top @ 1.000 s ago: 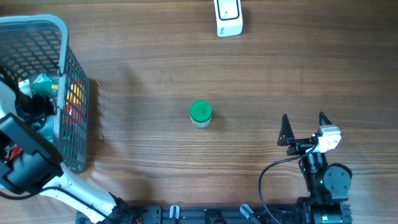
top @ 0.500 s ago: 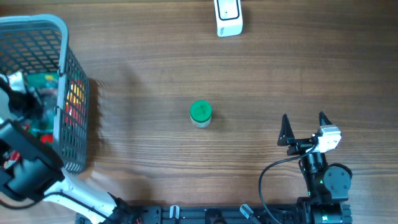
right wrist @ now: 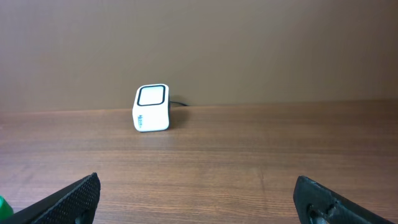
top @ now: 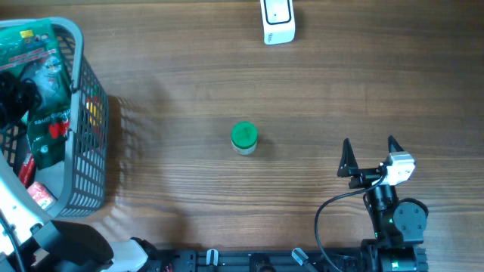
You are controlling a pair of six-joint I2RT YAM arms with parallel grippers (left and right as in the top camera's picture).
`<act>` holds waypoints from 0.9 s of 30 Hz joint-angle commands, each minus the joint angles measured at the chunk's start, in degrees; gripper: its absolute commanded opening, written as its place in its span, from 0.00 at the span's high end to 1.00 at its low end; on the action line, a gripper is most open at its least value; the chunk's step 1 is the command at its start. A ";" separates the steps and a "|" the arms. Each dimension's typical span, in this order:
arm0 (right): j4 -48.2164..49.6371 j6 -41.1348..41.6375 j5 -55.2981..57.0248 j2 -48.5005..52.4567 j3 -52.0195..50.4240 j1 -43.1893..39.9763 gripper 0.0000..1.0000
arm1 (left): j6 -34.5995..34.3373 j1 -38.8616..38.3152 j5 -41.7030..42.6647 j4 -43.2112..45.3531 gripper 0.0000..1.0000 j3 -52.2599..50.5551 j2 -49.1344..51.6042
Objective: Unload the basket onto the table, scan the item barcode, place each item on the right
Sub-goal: 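Reach the left gripper into the basket and grasp the green snack bag, then lift the green snack bag out and lay it left of the jar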
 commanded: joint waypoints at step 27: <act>0.20 0.55 -0.72 0.00 -0.07 -0.22 0.00 | -25.42 -0.87 10.78 24.33 0.96 0.96 -32.11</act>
